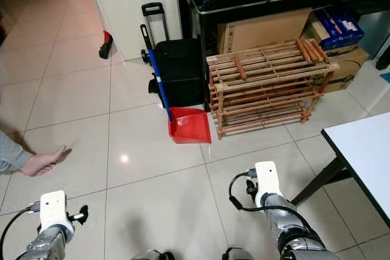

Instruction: Picking trash to rubbish bin

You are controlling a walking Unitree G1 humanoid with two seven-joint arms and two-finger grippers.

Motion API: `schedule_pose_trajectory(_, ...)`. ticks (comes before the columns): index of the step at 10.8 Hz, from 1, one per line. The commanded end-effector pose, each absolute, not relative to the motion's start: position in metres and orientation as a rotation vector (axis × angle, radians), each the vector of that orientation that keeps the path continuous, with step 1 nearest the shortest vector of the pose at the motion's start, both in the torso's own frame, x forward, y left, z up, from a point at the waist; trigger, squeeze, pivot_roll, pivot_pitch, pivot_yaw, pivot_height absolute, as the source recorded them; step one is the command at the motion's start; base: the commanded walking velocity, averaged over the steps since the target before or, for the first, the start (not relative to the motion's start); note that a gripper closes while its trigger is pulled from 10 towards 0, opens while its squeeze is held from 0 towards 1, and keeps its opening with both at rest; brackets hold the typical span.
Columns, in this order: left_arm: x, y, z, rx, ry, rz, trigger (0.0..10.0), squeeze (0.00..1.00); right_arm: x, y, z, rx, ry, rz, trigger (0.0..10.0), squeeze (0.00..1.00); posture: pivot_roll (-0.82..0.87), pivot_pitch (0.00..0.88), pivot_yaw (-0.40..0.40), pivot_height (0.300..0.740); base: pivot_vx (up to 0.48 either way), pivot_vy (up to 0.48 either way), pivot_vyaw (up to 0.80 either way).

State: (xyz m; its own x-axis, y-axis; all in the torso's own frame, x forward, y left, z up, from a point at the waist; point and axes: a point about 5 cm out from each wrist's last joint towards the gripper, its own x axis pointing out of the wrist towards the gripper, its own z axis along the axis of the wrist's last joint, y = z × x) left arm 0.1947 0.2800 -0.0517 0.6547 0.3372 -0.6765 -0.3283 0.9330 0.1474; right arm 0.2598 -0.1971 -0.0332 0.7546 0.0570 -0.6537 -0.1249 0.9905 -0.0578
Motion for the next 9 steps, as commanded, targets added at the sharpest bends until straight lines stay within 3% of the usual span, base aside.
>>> schedule_pose_trajectory(1,0.189,0.277,-0.056,0.025,0.804,0.359,10.0,0.0,0.254,-0.193,-0.039,-0.11,0.751,0.107,10.0,0.0,-0.13,0.085,0.085,0.74,0.0,0.0,0.0)
schedule_pose_trajectory(5,0.194,0.274,-0.054,0.049,0.78,0.304,10.0,0.0,0.268,-0.185,-0.028,-0.031,0.674,0.124,10.0,0.0,-0.13,0.098,0.086,0.74,0.0,0.0,0.0)
schedule_pose_trajectory(9,0.178,0.284,-0.055,0.018,0.768,0.187,10.0,0.0,0.264,-0.214,-0.023,0.007,0.626,0.082,10.0,0.0,-0.13,0.129,0.078,0.74,0.0,0.0,0.0)
